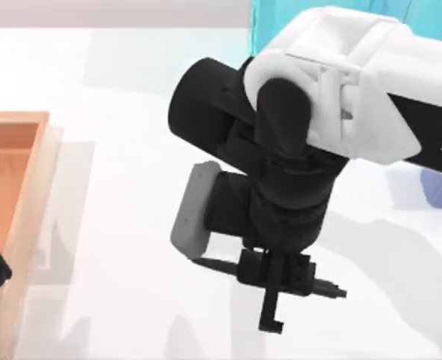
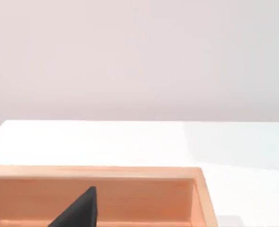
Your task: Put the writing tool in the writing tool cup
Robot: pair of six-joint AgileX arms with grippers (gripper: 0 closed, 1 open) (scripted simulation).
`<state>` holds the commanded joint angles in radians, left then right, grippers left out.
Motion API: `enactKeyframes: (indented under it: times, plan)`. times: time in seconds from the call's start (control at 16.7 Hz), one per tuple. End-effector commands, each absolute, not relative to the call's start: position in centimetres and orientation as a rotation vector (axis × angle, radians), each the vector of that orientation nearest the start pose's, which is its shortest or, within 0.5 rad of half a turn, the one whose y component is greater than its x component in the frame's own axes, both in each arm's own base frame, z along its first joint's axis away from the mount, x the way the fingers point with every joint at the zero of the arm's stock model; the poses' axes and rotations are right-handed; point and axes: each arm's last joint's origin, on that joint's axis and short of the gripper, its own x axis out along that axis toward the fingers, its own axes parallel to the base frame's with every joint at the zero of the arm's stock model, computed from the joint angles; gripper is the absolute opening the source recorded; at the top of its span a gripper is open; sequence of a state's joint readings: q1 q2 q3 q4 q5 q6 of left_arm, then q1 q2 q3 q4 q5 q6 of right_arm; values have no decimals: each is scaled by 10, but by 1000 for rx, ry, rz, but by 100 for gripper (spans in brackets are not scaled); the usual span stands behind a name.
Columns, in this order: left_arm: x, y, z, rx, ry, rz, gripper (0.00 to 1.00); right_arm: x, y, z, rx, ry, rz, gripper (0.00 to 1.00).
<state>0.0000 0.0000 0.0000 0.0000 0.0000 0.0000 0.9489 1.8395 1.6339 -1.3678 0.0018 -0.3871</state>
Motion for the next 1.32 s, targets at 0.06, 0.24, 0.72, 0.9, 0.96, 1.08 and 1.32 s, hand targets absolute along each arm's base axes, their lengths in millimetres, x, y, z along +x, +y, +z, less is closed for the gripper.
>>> enactKeyframes:
  times: [0.06,0.24,0.72,0.9,0.96,1.08,1.32]
  plan:
    - [106,-1,160,0,0,0,100,199,285,265,-1040,1312,1036,0]
    - [106,-1,160,0,0,0,100,201,285,265,-1034,1312,1034,0]
    - [106,-1,160,0,0,0,100,265,274,252,-596,1204,1114,0]
    - [106,-1,160,0,0,0,100,321,250,241,-284,1037,1179,0]
    - [106,-1,160,0,0,0,100,340,238,236,-186,966,1203,0]
    - [106,-1,160,0,0,0,100,377,203,225,-17,814,1250,0]
    - [106,-1,160,0,0,0,100,425,107,199,193,526,1327,0]
